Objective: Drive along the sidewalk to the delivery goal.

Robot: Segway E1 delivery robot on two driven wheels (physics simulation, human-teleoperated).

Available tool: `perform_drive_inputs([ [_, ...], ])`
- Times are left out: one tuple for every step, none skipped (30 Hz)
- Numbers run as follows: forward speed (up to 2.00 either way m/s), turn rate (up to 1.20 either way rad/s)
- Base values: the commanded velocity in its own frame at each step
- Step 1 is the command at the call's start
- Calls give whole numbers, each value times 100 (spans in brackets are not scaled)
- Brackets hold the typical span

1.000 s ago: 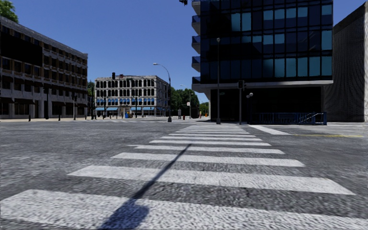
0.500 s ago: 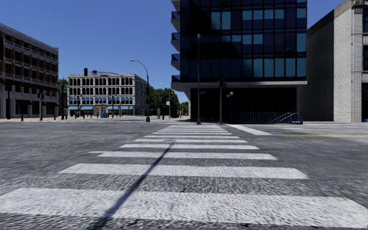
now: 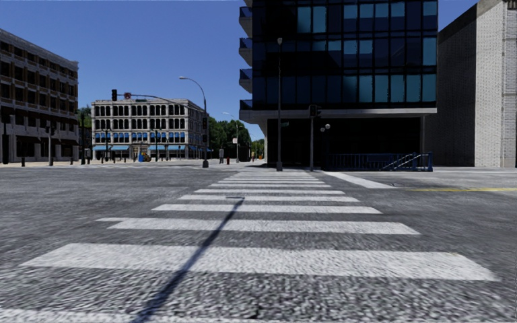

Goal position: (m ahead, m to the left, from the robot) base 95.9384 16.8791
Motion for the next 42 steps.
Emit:
perform_drive_inputs([
  [127, 0],
  [127, 0],
  [127, 0],
  [127, 0],
  [127, 0],
  [127, 0],
  [127, 0],
  [127, 0],
  [127, 0],
  [127, 0],
  [127, 0],
  [127, 0],
  [127, 0],
  [127, 0],
  [128, 0],
  [129, 0],
  [129, 0],
  [142, 0],
  [194, 0],
  [195, 0],
  [195, 0],
  [195, 0],
  [195, 0],
  [195, 0],
  [195, 0],
  [195, 0],
  [195, 0],
  [195, 0],
  [195, 0],
  [195, 0],
  [195, 0],
  [195, 0],
  [195, 0],
  [195, 0],
  [195, 0],
  [195, 0],
  [196, 0],
  [196, 0],
  [196, 0],
  [196, 0],
  [196, 0],
  [196, 0],
])
